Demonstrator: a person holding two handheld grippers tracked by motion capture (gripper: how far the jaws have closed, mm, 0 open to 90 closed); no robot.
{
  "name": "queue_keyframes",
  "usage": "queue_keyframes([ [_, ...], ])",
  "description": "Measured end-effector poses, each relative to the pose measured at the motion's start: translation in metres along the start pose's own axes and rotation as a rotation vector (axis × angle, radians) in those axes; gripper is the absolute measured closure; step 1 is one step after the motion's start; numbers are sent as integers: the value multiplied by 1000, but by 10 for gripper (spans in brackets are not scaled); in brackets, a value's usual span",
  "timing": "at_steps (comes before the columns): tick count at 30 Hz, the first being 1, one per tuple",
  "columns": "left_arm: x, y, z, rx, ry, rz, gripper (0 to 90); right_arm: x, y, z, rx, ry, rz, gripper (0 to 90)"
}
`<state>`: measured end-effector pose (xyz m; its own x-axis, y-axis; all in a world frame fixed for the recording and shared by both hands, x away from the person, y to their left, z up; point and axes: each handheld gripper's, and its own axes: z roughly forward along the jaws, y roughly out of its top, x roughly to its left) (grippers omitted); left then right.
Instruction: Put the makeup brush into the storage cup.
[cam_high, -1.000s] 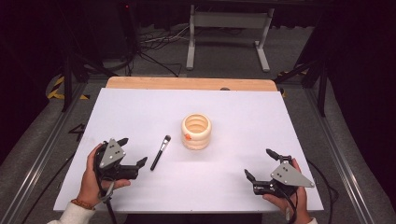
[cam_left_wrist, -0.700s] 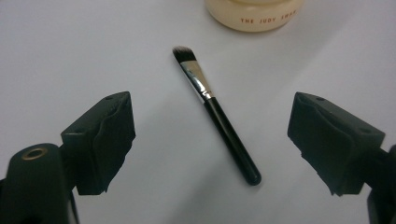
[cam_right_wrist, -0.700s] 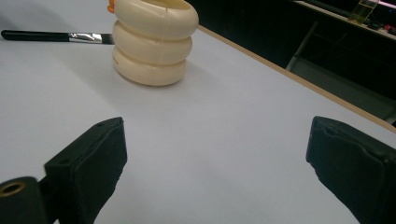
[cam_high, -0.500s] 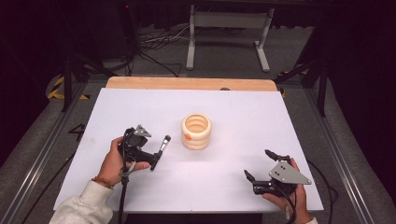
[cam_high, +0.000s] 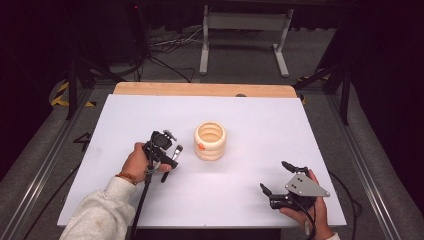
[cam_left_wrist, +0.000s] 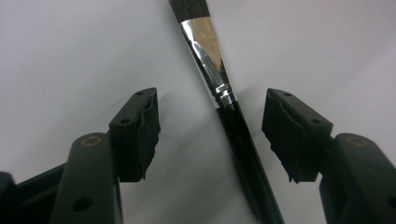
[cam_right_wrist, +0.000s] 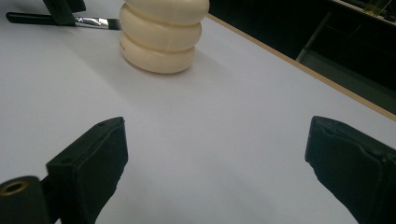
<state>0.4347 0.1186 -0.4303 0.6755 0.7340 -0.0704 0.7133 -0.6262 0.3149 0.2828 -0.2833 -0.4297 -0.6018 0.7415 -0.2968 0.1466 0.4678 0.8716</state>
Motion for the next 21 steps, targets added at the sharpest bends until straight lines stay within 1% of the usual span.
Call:
queue_keyframes([
  [1,0,1,1,8,5,5,411,0,0,0,2,1,-1,69],
  [3,0,4,0,19,6,2,424,0,0,1,4,1,0,69],
  [5,1,6,0,30,16,-1,463,0,-1,1,4,2,-1,69],
  [6,2,7,0,40,35,9,494,0,-1,1,5,2,-2,70],
  [7,2,8,0,43,39,17,556,0,0,1,5,2,-3,72],
  [9,2,9,0,53,41,34,615,1,0,1,10,1,-10,77],
  [10,1,9,-1,56,49,44,645,1,0,1,13,0,-13,78],
  [11,0,10,-1,61,44,59,711,1,0,1,14,0,-12,78],
  [12,-2,10,0,66,48,75,755,1,0,1,14,2,-11,78],
  [13,-3,11,0,69,56,84,779,1,0,2,16,1,-12,79],
  [14,-4,11,0,75,59,99,781,1,0,2,17,2,-12,79],
  [16,-4,11,0,75,58,108,789,1,0,2,18,0,-11,79],
  [19,-2,10,-1,58,46,112,790,1,-1,1,18,-5,-11,80],
  [21,-1,9,-1,51,47,110,790,1,-1,1,16,-6,-12,81],
])
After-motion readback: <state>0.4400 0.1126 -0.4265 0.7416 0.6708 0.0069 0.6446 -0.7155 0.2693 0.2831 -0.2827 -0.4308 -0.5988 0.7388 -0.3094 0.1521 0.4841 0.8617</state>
